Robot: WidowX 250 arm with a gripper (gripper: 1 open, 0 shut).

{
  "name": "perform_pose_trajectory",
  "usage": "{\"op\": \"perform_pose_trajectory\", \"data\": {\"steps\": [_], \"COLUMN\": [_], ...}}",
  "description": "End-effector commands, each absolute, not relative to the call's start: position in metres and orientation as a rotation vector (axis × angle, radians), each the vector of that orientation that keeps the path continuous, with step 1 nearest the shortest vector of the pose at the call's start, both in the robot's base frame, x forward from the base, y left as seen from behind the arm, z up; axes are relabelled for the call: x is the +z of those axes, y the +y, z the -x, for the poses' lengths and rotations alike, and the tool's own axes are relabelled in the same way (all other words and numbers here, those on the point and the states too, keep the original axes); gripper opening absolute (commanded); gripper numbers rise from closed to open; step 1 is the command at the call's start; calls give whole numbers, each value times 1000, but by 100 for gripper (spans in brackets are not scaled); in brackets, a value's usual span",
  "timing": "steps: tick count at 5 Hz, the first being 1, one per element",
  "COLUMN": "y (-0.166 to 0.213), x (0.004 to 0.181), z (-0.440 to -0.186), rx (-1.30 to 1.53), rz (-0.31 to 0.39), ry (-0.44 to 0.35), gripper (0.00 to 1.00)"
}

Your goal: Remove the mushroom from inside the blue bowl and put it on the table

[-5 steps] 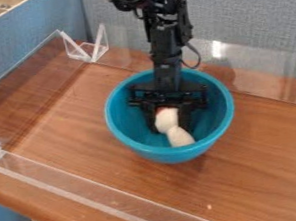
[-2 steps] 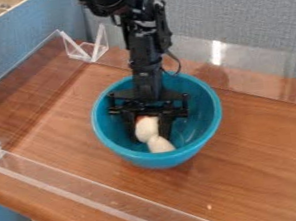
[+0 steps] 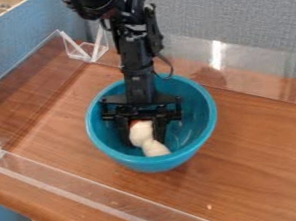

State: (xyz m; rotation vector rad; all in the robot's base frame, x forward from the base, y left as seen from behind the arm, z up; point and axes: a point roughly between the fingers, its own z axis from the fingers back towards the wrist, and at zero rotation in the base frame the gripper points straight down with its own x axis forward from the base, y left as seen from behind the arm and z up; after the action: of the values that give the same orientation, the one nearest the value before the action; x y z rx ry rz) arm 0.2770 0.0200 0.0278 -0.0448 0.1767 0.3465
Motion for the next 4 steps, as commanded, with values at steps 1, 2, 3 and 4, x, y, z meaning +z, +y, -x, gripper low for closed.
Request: {"op": "perform_pose_trajectory", "data": {"steps": [1, 2, 3, 4], "y": [2, -21, -12, 10], "x": [37, 34, 38, 41], "z": [-284, -288, -286, -285], "rx": [345, 332, 344, 383], "rz": [47, 47, 51, 50], "ry": [136, 136, 131, 126], "gripper": [0, 0, 100, 100]}}
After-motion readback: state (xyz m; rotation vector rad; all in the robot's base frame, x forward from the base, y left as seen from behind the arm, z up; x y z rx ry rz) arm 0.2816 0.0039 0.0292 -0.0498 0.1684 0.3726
